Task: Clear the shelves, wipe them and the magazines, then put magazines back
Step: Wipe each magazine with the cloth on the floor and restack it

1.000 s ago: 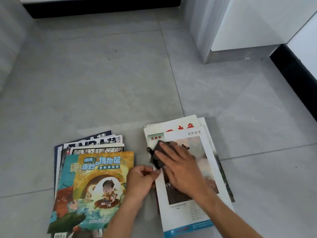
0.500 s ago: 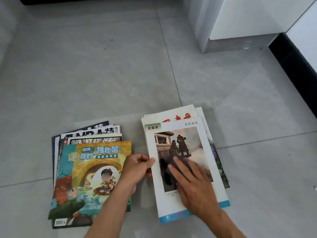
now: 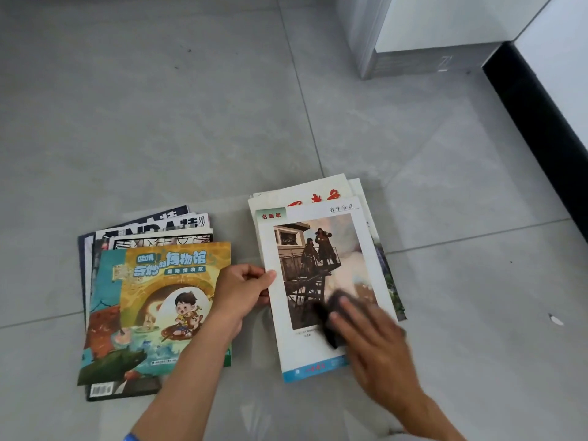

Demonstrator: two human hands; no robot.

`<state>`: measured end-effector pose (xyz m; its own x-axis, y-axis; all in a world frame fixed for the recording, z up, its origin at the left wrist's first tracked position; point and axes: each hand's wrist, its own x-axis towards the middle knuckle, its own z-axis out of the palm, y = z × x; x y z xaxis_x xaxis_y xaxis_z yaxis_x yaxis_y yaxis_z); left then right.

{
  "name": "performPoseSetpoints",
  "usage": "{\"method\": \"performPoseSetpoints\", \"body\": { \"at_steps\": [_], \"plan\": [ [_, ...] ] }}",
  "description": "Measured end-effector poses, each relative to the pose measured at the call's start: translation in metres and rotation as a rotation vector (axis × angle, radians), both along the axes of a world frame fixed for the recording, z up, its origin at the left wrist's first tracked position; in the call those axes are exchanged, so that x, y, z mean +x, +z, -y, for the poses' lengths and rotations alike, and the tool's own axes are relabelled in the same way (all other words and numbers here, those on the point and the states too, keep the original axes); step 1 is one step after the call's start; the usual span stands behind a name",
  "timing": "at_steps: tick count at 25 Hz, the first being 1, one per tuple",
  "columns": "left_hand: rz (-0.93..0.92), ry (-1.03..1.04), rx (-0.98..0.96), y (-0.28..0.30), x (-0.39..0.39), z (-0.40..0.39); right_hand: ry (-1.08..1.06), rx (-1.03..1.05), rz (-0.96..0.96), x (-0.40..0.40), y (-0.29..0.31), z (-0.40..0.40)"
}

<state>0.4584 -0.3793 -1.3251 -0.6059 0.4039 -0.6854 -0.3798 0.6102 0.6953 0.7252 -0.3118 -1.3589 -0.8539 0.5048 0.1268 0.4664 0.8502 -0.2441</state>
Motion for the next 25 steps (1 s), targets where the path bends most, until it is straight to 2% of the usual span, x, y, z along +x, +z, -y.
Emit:
{"method": "performPoseSetpoints", "body": {
  "at_steps": [2, 3, 4, 6, 8, 12, 15, 17, 21, 25],
  "plan": [
    [-0.007, 0.001, -0.003, 0.0, 0.0, -0.001, -0.345, -0.057, -0.073, 0.01, 0.006, -0.016],
    [-0.005, 0.003, -0.004, -0.001, -0.001, -0.001, -0.429, -0.045, -0.09, 0.003, 0.004, -0.006],
    [-0.002, 0.002, -0.002, -0.001, 0.0, -0.002, -0.413, -0.022, -0.09, -0.008, 0.0, 0.011],
    [-0.007, 0.001, 0.004, 0.0, 0.001, -0.001, -0.185, -0.038, -0.044, -0.026, -0.003, 0.055],
    [-0.033, -0.016, 0.006, 0.0, 0.002, -0.001, -0.117, -0.089, -0.007, -0.037, 0.0, 0.055],
    [-0.066, -0.046, 0.006, -0.001, 0.003, 0.0, -0.391, -0.167, 0.013, -0.085, 0.008, -0.047],
    [-0.071, -0.049, 0.007, -0.001, 0.004, -0.001, -0.458, -0.232, -0.007, -0.135, 0.009, -0.131],
    [-0.074, -0.039, 0.013, -0.001, 0.005, -0.002, -0.456, -0.293, -0.014, -0.148, 0.008, -0.151],
    [-0.063, -0.025, 0.033, -0.005, 0.003, 0.0, -0.391, -0.245, -0.08, -0.083, 0.006, -0.096],
    [-0.048, -0.017, 0.053, -0.007, 0.001, 0.001, -0.452, -0.185, -0.11, 0.019, -0.001, -0.013]
  ]
}}
